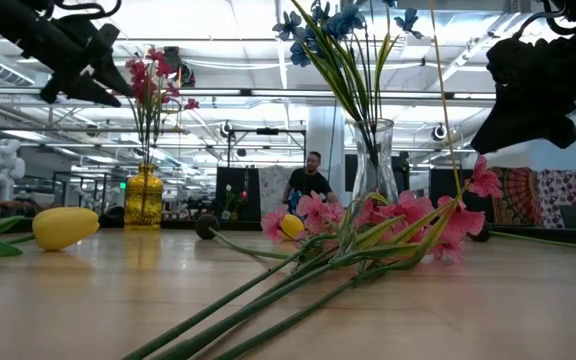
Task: Sort flowers into vase by color
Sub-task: Put the bottom yellow tulip into the yellow vase
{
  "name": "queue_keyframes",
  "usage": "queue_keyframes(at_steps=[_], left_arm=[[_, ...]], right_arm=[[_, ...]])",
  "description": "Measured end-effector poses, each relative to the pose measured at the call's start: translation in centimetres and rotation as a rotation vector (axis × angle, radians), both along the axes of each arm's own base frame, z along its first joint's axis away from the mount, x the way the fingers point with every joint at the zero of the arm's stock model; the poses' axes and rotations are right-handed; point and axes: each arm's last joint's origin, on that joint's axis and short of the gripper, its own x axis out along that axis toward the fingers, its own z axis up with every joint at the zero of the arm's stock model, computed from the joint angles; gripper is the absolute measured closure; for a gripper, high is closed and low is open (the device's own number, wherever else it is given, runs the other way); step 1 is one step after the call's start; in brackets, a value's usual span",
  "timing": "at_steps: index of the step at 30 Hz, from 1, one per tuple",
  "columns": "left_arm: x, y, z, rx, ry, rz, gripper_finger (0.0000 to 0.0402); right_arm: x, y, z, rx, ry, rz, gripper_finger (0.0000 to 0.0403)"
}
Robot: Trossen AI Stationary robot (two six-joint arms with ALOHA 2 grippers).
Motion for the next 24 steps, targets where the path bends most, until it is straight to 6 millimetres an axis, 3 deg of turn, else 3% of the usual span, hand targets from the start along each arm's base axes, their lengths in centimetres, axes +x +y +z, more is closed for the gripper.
queue_keyframes(at_steps=[14, 24], left_arm=[[1.8, -1.0, -0.4, -0.063, 0.006, -0.124, 0.0219], [4.8, -1.6, -1.4, -0.126, 0.077, -0.177, 0.0219]], right_arm=[[0.0, 0.0, 0.0, 0.001, 0.000, 0.000, 0.0335], [0.0, 0.0, 0.0, 0.001, 0.000, 0.001, 0.0335]])
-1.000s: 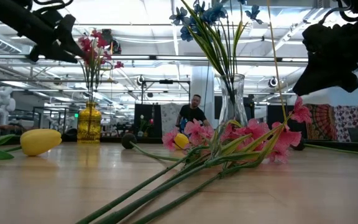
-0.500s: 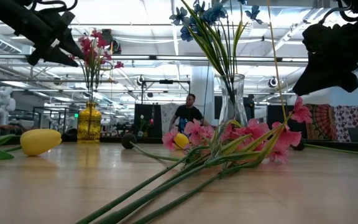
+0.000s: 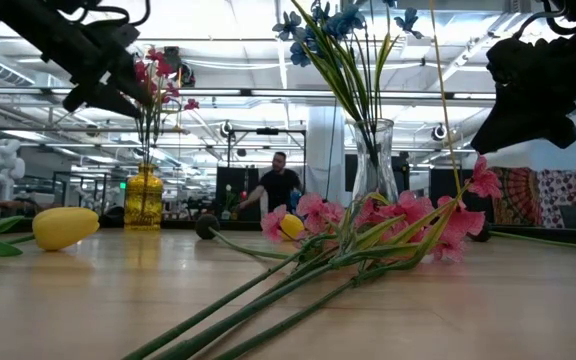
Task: Sort flowers into vase by color
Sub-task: Put the bottom yellow tulip into the yellow vase
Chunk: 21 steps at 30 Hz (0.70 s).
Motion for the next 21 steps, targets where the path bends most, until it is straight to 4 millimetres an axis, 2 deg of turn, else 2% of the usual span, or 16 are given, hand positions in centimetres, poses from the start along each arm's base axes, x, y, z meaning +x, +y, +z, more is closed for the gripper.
queue_keyframes(at_steps=[8, 21], left_arm=[[2.7, -1.2, -1.1, -0.046, 0.053, -0.082, 0.0219], [6.3, -4.5, -2.8, -0.156, 0.104, -0.193, 0.0219]], right_arm=[[0.0, 0.0, 0.0, 0.003, 0.000, 0.002, 0.0335], [0.0, 0.0, 0.0, 0.003, 0.001, 0.003, 0.0335]])
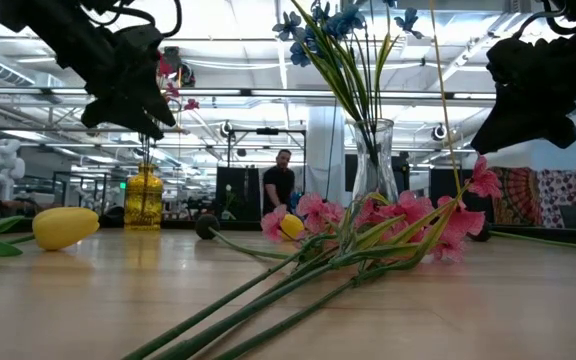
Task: Sort flowers into vase by color
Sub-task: Put the bottom yellow tulip into the yellow vase
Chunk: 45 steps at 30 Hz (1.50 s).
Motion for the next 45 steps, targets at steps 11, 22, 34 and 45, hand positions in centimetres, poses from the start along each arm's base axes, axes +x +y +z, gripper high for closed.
queue_keyframes(at_steps=[11, 22, 34, 45], left_arm=[[4.0, -2.9, 1.3, -0.024, 0.141, -0.092, 0.0219], [5.9, -6.4, 1.5, -0.211, 0.401, -0.082, 0.0219], [5.1, -11.1, -0.2, -0.336, 0.469, -0.017, 0.0219], [4.9, -14.5, -3.2, -0.345, 0.618, -0.049, 0.0219]], right_arm=[[0.0, 0.0, 0.0, -0.002, 0.005, 0.004, 0.0335], [-0.1, 0.1, -0.1, -0.004, 0.043, 0.067, 0.0335], [-0.1, 0.1, -0.2, -0.025, 0.066, 0.099, 0.0335], [-0.1, 0.2, -0.2, 0.002, 0.078, 0.136, 0.0335]])
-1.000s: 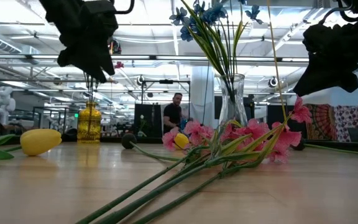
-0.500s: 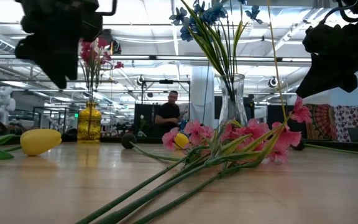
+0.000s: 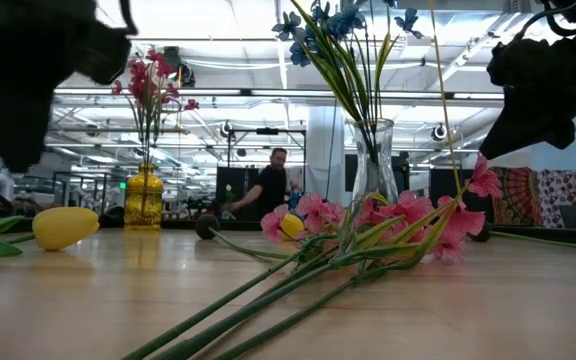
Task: Sort flowers into vase by color
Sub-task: Put the bottom yellow tulip into the yellow vase
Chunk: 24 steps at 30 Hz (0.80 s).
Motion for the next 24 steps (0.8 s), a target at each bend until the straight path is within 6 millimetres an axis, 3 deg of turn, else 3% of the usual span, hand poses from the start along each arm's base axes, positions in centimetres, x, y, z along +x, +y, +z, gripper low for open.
queue_keyframes(at_steps=[10, 16, 20, 24], left_arm=[[0.4, -1.8, -4.7, -0.028, 0.244, -0.044, 0.0219], [0.8, -2.3, -6.1, -0.028, 0.271, -0.047, 0.0228], [0.9, -2.3, -6.1, -0.036, 0.262, -0.028, 0.0278], [1.1, -2.2, -6.1, -0.040, 0.256, -0.015, 0.0363]], right_arm=[[0.0, 0.1, 0.0, 0.024, 0.008, 0.021, 0.0335], [0.0, 0.1, 0.0, 0.017, 0.011, 0.029, 0.0335], [0.0, 0.1, 0.0, 0.005, 0.017, 0.041, 0.0335], [0.0, 0.1, 0.0, -0.009, 0.023, 0.054, 0.0335]])
